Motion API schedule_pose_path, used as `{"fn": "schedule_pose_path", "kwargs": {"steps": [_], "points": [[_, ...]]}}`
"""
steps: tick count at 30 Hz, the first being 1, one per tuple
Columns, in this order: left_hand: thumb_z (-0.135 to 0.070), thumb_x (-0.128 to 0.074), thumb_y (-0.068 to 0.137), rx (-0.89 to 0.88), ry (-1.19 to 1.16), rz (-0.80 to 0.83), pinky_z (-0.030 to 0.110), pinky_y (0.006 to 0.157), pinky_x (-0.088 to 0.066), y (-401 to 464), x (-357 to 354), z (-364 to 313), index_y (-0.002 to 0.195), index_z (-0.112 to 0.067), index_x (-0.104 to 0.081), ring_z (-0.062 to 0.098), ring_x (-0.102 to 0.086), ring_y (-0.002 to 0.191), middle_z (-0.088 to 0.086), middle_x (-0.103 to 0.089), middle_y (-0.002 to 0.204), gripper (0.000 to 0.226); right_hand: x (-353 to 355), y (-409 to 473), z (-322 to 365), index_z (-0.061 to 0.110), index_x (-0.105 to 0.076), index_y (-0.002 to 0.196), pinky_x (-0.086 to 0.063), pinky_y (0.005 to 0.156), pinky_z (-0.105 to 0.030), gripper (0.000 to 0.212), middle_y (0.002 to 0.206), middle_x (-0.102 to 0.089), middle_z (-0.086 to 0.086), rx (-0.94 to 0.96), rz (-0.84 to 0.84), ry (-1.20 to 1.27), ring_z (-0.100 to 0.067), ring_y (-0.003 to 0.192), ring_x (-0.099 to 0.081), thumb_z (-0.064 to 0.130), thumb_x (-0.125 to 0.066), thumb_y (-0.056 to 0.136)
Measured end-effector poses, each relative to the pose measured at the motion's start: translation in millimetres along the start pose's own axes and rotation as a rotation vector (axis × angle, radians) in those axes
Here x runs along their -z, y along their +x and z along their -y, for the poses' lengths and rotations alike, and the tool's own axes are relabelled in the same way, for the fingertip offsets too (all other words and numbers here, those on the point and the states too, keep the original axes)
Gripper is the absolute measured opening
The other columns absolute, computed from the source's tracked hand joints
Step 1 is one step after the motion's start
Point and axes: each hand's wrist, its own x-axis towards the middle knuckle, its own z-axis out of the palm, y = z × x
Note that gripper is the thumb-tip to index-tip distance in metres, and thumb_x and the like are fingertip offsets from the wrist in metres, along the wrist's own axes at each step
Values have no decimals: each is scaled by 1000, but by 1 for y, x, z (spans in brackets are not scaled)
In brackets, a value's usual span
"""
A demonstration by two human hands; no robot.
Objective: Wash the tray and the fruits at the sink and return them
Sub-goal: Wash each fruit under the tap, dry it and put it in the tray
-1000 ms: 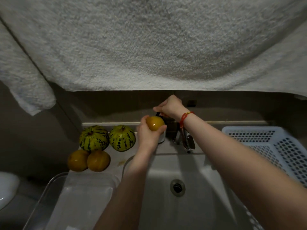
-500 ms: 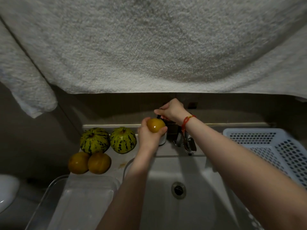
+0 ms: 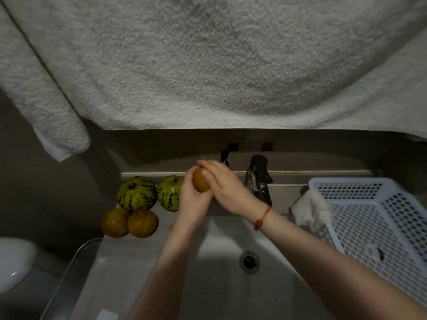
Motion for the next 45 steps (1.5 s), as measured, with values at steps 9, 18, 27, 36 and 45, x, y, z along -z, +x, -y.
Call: {"fn": "schedule_pose_path", "kwargs": {"steps": [9, 18, 27, 36, 45], "points": [[-5, -77, 71, 35, 54, 200, 15, 80, -48, -46, 11, 6, 124, -28, -43, 4, -54, 100, -11, -52, 113, 67, 0, -39, -7, 16, -53, 130, -41, 94, -22, 40, 127, -55, -7, -242, 77, 323, -18, 119, -50, 31, -28, 103], [-15, -73, 62, 320, -339, 530, 31, 74, -57, -56, 15, -5, 129, -11, -51, 23, -65, 101, 10, -57, 119, 71, 6, -76, -5, 13, -63, 112, -46, 92, -29, 27, 115, -60, -4, -187, -122, 562, -18, 111, -55, 19, -40, 100], [-49, -45, 91, 712, -778, 286, 32, 58, -57, -74, -24, 2, 111, -16, -60, 22, -70, 89, 11, -72, 98, 42, -14, -108, -14, 13, -65, 114, -39, 100, -20, 34, 120, -57, -3, 122, -346, 124, -12, 116, -51, 28, -64, 84], [-32, -40, 98, -35, 201, 177, 11, 79, -40, -81, -51, 11, 111, -27, -45, 13, -47, 108, 0, -44, 118, 14, -10, -99, 1, 14, -58, 99, -51, 64, -33, 29, 104, -62, -14, -1042, -518, 1496, -26, 95, -61, 40, -59, 86], [-39, -65, 82, 928, -798, 231, 41, 76, -53, -84, -50, -12, 110, -7, -62, 30, -63, 99, 16, -66, 106, 43, -35, -145, -20, 27, -51, 126, -26, 110, -16, 35, 139, -41, 5, -20, -512, 194, -13, 133, -31, 23, -50, 91]]}}
